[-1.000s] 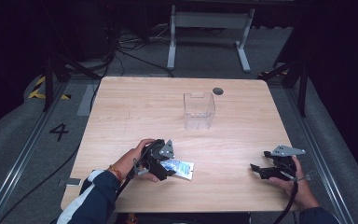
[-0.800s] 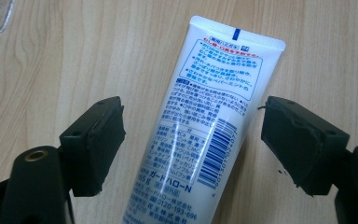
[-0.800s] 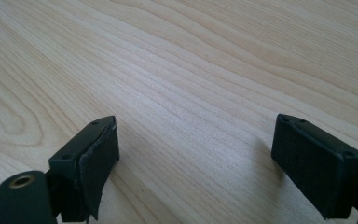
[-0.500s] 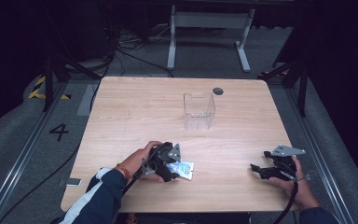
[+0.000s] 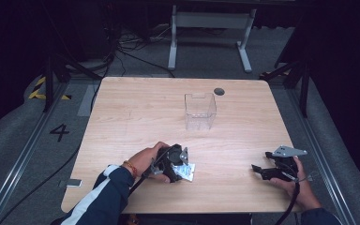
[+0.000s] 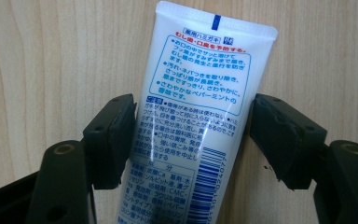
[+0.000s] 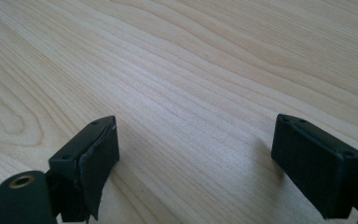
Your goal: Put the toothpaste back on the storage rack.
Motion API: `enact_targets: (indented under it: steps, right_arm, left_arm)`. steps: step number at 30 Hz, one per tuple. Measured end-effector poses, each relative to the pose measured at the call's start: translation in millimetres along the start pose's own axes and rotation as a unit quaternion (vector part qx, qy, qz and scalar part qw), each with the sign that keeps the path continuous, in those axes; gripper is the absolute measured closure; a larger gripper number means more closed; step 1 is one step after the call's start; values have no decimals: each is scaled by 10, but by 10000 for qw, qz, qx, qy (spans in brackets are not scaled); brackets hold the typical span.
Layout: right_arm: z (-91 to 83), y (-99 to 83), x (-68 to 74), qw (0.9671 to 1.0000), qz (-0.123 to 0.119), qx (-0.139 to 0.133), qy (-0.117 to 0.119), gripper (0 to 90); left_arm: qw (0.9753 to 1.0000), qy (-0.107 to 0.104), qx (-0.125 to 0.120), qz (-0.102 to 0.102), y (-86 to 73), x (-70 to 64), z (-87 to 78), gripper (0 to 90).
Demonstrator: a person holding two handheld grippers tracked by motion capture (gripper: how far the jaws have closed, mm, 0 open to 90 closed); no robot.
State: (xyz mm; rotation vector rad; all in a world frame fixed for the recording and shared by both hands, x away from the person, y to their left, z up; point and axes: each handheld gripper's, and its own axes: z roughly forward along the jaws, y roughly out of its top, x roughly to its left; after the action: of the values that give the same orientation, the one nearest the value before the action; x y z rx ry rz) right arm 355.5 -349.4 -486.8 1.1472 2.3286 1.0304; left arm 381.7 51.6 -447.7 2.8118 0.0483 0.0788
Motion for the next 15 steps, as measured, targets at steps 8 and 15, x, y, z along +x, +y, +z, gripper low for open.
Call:
enact_targets:
  steps: [8, 15]
  right_arm:
    - [0, 0, 0, 10000, -2, 1, 0, 152]
    - [0, 0, 0, 10000, 7, -3, 2, 152]
  left_arm:
    - [9998, 2, 154, 122, 33, -14, -22, 406]
    - [9994, 113, 263, 198, 62, -59, -34, 471]
